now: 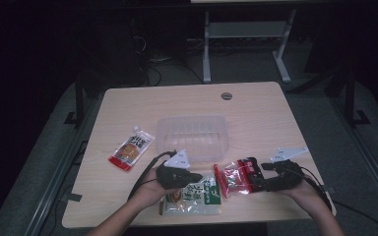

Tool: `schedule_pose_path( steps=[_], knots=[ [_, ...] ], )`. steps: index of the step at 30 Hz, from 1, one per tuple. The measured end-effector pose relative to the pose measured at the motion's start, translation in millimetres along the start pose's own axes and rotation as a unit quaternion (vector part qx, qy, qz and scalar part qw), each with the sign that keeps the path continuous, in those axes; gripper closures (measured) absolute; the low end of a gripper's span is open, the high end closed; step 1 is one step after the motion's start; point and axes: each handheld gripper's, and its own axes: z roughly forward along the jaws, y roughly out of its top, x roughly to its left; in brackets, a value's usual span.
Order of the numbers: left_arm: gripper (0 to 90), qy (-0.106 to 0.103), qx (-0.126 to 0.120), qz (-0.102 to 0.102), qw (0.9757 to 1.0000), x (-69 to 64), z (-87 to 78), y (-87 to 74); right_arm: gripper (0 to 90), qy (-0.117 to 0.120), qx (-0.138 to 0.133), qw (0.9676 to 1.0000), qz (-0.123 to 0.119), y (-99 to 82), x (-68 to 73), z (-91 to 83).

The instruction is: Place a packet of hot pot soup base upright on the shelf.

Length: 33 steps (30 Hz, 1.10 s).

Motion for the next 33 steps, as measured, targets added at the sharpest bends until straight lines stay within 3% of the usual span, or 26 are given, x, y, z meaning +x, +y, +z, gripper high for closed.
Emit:
schedule_pose_path(
  steps=[8,14,20,33],
  knots=[
    [89.8,-0.017,0.002,0.006,0.9998,6.6,36.5,19.2,30.4,-0.005,-0.002,0.9999,0.016,-2.9,-5.3,0.2],
    [89.8,-0.02,0.009,0.009,0.9997,8.8,56.8,22.9,30.4,-0.007,-0.006,0.9998,0.019,-3.1,-7.1,-0.4],
    [89.7,-0.019,0.017,0.009,0.9996,8.9,68.5,21.4,30.4,-0.009,-0.007,0.9997,0.021,-4.2,-8.3,-1.5],
    [89.8,-0.021,0.038,0.004,0.999,8.3,78.0,15.6,30.4,-0.011,-0.009,0.9996,0.024,-3.9,-9.0,-2.7]
  ],
)
